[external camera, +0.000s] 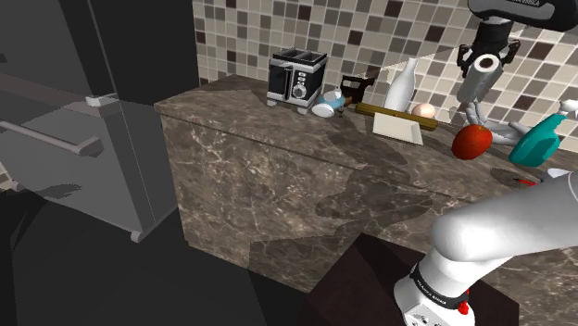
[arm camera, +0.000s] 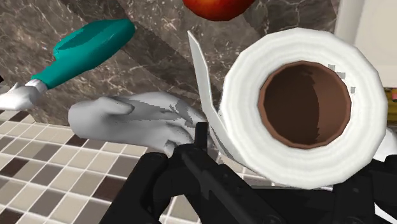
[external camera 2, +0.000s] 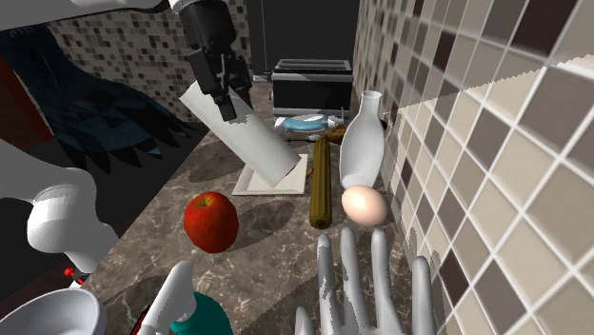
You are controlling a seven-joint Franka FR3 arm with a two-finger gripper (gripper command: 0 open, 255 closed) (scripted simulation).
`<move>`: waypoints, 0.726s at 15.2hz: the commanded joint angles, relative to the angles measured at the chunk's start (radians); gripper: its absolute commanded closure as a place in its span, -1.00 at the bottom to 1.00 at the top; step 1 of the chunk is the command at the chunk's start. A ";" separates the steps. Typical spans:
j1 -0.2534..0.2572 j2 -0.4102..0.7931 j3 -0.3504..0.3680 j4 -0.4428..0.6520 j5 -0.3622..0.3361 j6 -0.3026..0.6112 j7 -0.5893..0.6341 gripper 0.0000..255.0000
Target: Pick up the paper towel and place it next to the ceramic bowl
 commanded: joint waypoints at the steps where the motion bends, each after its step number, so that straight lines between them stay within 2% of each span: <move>1: -0.012 -0.043 -0.019 -0.030 -0.013 0.002 -0.032 1.00; 11: -0.070 -0.194 -0.143 -0.057 -0.083 -0.020 -0.233 1.00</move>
